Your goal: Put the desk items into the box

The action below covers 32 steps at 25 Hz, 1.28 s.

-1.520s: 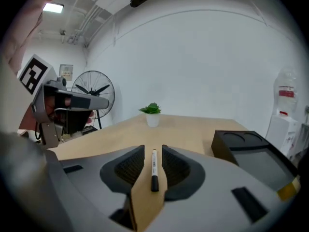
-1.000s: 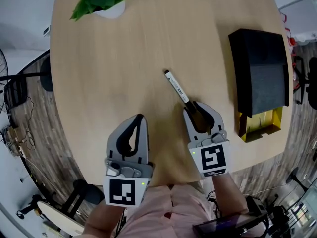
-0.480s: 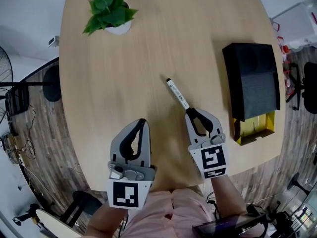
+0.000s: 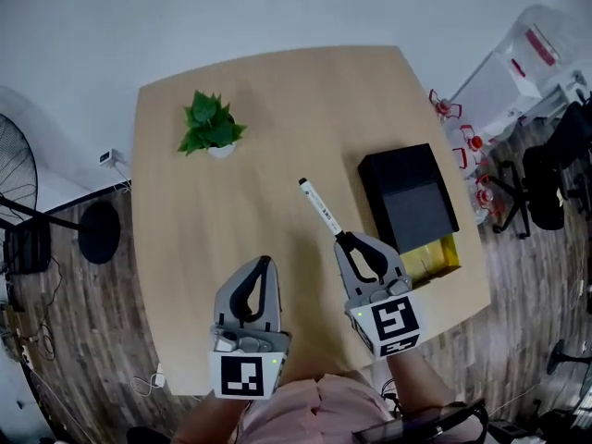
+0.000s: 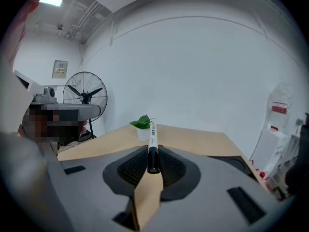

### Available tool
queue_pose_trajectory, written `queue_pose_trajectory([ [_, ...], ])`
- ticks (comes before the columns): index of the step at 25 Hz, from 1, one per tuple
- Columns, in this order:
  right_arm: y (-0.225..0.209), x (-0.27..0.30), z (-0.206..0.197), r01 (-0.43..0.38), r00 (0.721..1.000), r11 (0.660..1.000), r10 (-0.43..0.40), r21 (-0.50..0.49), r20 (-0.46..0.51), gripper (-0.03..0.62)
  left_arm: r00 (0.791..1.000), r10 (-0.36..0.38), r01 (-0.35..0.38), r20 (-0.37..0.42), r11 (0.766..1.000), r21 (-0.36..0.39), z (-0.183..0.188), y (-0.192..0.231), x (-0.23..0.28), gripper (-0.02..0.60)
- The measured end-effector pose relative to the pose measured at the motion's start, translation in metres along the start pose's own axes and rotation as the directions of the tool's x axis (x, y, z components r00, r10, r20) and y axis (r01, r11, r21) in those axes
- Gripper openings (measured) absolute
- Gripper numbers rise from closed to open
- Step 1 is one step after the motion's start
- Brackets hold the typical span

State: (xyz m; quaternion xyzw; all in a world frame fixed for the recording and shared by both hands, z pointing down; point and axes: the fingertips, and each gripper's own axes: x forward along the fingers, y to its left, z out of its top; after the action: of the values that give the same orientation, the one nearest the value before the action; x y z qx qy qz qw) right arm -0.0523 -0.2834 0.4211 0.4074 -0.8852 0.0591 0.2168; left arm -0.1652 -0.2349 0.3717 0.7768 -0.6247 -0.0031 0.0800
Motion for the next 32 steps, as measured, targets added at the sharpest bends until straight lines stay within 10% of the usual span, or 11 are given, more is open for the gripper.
queue_pose_trajectory([
  [15,-0.047,-0.092,0.032,-0.009,0.989,0.997,0.019,-0.071,0.145,0.066,0.995,0.014,-0.026,0.103,0.993,0.116,0.036,-0.078,-0.017,0.011],
  [32,-0.141,-0.189,-0.052,-0.032,0.994,0.997,0.038,-0.066,0.098,0.066,0.997,-0.016,0.005,0.082,0.991,0.133,0.015,-0.223,0.003,0.011],
])
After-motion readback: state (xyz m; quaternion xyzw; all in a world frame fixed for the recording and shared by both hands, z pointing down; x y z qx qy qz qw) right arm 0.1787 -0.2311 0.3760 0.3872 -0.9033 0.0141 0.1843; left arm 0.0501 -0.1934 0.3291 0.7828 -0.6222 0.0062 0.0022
